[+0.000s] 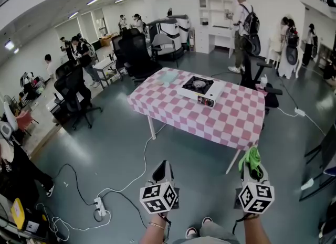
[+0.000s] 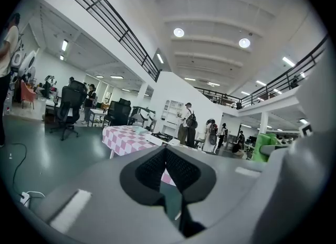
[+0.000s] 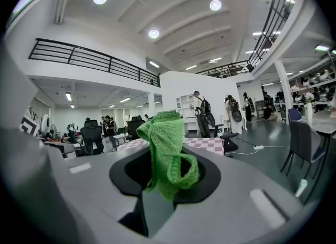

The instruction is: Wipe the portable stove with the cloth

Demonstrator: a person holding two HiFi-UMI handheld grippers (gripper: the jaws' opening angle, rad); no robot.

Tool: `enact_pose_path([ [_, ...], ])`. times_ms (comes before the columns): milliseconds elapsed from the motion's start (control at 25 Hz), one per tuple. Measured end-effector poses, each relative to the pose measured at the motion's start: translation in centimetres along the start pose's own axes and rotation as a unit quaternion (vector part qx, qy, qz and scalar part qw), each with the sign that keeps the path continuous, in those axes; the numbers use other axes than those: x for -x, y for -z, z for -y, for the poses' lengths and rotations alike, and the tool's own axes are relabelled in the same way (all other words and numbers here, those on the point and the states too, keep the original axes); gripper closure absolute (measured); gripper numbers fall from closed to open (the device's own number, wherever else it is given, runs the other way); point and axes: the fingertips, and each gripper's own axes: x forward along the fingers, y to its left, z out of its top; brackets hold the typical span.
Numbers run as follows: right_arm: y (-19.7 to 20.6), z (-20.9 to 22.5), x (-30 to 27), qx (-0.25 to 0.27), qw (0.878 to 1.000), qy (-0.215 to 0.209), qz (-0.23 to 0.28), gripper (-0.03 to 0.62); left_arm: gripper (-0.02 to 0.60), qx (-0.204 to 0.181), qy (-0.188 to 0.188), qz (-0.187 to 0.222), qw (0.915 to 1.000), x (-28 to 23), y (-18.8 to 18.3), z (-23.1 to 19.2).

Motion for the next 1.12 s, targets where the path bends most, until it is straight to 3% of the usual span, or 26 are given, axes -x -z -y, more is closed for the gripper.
enact_pose_path([
  [320,-0.2,0.0,-6.3,0.005,1.000,-0.010,-0.007,0.488,0.581,0.007,-0.013,-0.003,0.9999,-5.2,-0.2,-1.4],
  [1120,-4.3,5.2,-29.5,-0.010,0.996,-0.083,-0.026,0.488,0.581,0.007,-0.086,0.016,0.9962,-24.3,-4.1,-1.4],
])
